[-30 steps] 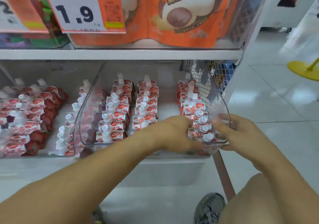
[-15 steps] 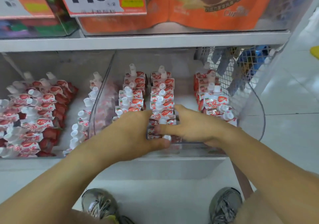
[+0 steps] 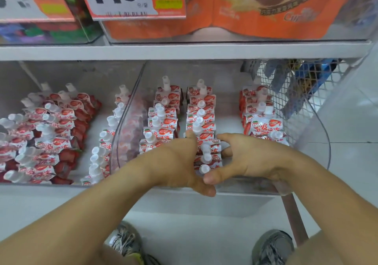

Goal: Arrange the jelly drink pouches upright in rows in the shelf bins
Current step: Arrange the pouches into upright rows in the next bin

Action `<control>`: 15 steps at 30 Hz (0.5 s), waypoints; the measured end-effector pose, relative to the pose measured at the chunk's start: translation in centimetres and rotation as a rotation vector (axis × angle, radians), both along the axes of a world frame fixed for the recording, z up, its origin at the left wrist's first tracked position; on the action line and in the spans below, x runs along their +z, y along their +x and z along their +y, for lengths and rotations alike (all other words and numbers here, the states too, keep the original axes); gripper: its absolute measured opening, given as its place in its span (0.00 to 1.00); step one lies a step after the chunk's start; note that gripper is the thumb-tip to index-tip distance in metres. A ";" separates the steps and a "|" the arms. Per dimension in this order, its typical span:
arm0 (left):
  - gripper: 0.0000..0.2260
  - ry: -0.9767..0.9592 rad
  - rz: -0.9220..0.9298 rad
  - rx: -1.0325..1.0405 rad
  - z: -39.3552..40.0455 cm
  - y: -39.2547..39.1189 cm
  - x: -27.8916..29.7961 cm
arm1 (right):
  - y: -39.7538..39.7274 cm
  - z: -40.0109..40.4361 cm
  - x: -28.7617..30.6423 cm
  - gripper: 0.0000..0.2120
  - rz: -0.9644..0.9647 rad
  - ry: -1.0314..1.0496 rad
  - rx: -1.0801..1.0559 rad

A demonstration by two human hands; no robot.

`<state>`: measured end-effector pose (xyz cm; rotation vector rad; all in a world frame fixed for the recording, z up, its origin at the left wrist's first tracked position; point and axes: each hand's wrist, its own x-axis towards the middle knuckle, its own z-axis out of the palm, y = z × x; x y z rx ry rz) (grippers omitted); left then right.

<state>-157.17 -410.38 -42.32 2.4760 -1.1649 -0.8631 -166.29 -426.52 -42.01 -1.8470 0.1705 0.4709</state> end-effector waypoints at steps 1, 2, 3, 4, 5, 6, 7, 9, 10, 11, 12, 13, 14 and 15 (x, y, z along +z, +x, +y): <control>0.42 -0.057 0.017 0.023 0.0 -0.1 -0.4 | -0.1 -0.3 -0.2 0.26 -0.009 -0.014 -0.009; 0.44 -0.098 0.040 0.047 0.0 -0.1 -0.8 | -0.2 -0.6 -0.3 0.26 -0.013 -0.018 -0.016; 0.45 -0.131 0.052 0.062 0.1 -0.2 -1.0 | -0.4 -0.8 -0.3 0.27 -0.012 -0.020 -0.018; 0.44 -0.151 0.068 0.073 0.1 -0.3 -0.8 | -0.6 -0.9 -0.2 0.28 -0.004 -0.022 -0.015; 0.41 -0.163 0.104 0.084 0.1 -0.5 -0.6 | -0.7 -1.0 -0.2 0.28 0.007 -0.021 -0.019; 0.38 -0.173 0.158 0.094 0.1 -0.6 -0.4 | -0.8 -1.1 -0.2 0.26 0.017 -0.007 -0.013; 0.34 -0.192 0.233 0.110 0.3 -0.5 -0.2 | -0.8 -1.0 -0.1 0.25 0.029 0.007 -0.010; 0.31 -0.228 0.419 0.174 1.0 0.2 0.5 | -0.6 -0.8 0.4 0.30 0.053 0.021 -0.020; 0.32 -0.252 0.487 0.205 1.5 0.6 0.8 | -0.4 -0.9 0.7 0.36 0.063 0.012 -0.015; 0.33 -0.269 0.524 0.224 1.8 0.9 1.1 | -0.3 -1.2 0.8 0.41 0.079 -0.009 -0.021; 0.33 -0.274 0.558 0.233 1.8 1.2 1.4 | -0.2 -1.4 1.0 0.36 0.077 -0.012 -0.035; 0.32 -0.274 0.589 0.225 1.6 1.4 1.5 | -0.1 -1.6 1.1 0.26 0.057 0.000 -0.060; 0.30 -0.274 0.616 0.204 1.1 1.4 1.6 | 0.2 -1.9 1.0 0.22 0.049 0.022 -0.063; 0.29 -0.271 0.630 0.192 0.6 1.4 1.5 | 0.4 -1.7 1.2 0.22 0.055 0.037 -0.063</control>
